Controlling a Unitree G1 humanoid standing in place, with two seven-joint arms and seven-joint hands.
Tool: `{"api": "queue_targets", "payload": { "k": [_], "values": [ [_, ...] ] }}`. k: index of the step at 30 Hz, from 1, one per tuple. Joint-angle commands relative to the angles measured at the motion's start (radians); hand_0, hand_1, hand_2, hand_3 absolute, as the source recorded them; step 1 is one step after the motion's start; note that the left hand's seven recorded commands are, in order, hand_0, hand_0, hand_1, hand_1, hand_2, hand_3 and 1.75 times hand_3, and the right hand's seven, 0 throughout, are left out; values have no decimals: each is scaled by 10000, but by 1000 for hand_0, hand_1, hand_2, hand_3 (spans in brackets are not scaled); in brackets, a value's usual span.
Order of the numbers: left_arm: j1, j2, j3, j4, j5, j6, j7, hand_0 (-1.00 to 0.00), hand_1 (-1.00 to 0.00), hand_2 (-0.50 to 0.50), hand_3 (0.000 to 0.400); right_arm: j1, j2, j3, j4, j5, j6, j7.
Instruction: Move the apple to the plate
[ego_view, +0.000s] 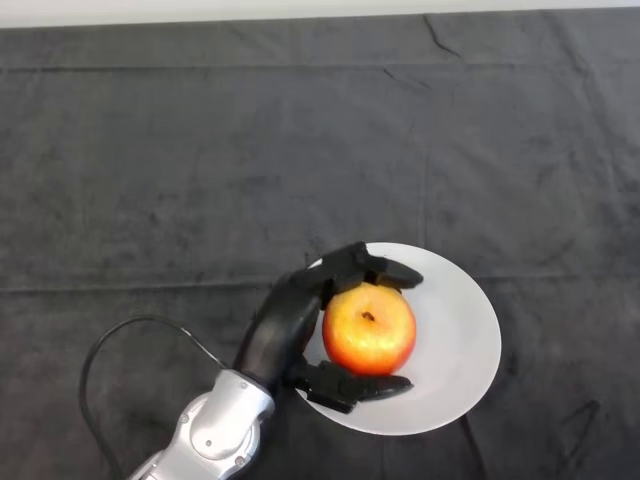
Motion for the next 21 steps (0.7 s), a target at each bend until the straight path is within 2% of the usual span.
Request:
{"api": "queue_targets", "payload": {
  "k": [1, 7, 8, 9, 10, 11, 12, 13, 14, 21],
  "values": [
    [-417, 285, -177, 435, -92, -239, -99, -1000, -1000, 0, 400, -58, -134, -154, -207, 209, -34, -63],
    [-540, 257, -347, 657, -67, -206, -25, -1000, -988, -6, 400, -63, -140, -154, -193, 210, -32, -59],
    [-558, 262, -366, 685, -71, -203, -20, -910, -941, 16, 376, -64, -141, -154, -191, 210, -32, -58],
    [-571, 266, -379, 715, -72, -210, -16, -745, -882, 69, 353, -64, -141, -154, -189, 210, -31, -57],
    [-584, 277, -390, 739, -75, -214, -16, -196, -580, 192, 232, -65, -142, -154, -187, 210, -31, -56],
    [-601, 293, -392, 751, -81, -209, -20, -43, -486, 222, 195, -66, -143, -153, -185, 210, -31, -56],
    [-619, 309, -389, 757, -88, -199, -25, 0, -176, 88, 71, -66, -144, -153, -183, 210, -31, -55],
    [-638, 330, -379, 761, -96, -190, -33, 0, -39, 20, 16, -67, -145, -153, -182, 210, -31, -54],
    [-652, 349, -367, 764, -97, -186, -35, 0, 0, 0, 0, -68, -145, -153, -180, 210, -31, -53],
    [-662, 558, -153, 637, -87, -190, -28, 0, 0, 0, 0, -71, -148, -152, -171, 210, -31, -50]
  ]
}}
